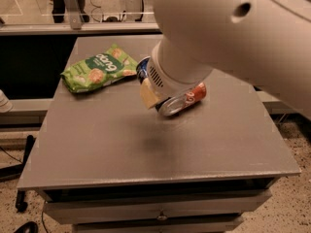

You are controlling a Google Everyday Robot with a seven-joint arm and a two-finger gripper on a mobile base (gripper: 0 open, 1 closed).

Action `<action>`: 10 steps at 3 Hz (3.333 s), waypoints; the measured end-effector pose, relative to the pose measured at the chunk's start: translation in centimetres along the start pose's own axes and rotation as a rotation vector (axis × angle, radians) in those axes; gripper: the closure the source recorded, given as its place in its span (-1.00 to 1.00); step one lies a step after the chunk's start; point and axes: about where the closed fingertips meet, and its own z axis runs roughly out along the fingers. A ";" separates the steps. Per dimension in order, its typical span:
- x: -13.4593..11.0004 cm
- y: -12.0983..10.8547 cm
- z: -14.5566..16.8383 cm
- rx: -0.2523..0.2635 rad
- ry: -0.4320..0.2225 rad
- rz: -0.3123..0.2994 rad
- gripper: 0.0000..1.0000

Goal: Move pepsi can near green rice chip bag

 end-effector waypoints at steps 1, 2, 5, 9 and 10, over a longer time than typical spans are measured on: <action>-2.0 -0.5 0.8 0.013 -0.062 -0.036 1.00; -6.5 -1.1 2.6 0.022 -0.146 -0.083 1.00; -18.0 -2.6 10.6 0.083 -0.207 -0.278 1.00; -14.7 -7.1 17.2 0.176 -0.041 -0.385 1.00; -13.6 -8.0 17.4 0.182 -0.007 -0.399 1.00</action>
Offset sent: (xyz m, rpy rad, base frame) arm 0.1292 0.0585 0.0195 0.0381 -0.2581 0.1394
